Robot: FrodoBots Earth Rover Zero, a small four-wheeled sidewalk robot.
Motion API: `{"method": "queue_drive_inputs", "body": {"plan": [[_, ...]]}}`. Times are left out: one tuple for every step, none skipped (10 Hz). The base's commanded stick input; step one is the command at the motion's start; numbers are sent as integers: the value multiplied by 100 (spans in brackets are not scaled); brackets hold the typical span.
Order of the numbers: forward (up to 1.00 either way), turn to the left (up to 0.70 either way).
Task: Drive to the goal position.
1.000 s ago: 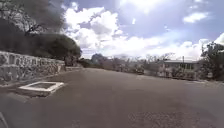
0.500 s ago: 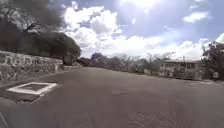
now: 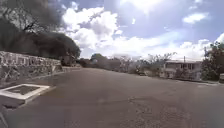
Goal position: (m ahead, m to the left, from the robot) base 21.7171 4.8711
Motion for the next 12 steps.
{"method": "queue_drive_inputs", "body": {"plan": [[70,26],[70,31],[70,0],[70,0],[70,0],[70,0],[70,0],[70,0],[70,0],[70,0],[70,0],[70,0]]}}
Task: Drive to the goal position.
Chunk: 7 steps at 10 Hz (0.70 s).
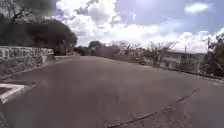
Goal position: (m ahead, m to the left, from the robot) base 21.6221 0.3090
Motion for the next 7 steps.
{"method": "queue_drive_inputs", "body": {"plan": [[70,0],[70,35],[70,35],[70,35],[70,35],[70,35],[70,35]]}}
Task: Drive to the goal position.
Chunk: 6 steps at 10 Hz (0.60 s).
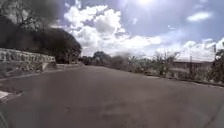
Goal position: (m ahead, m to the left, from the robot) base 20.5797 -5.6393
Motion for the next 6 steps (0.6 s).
{"method": "queue_drive_inputs", "body": {"plan": [[70,35],[70,35],[70,35],[70,0],[70,0],[70,0]]}}
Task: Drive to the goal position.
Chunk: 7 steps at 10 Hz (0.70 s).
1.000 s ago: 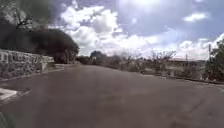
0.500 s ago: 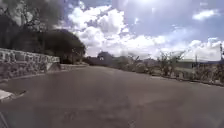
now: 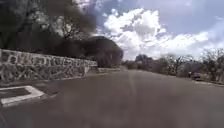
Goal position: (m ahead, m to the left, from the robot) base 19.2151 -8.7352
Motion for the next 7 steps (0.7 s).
{"method": "queue_drive_inputs", "body": {"plan": [[70,0],[70,0],[70,0],[70,0],[70,0],[70,0],[70,0]]}}
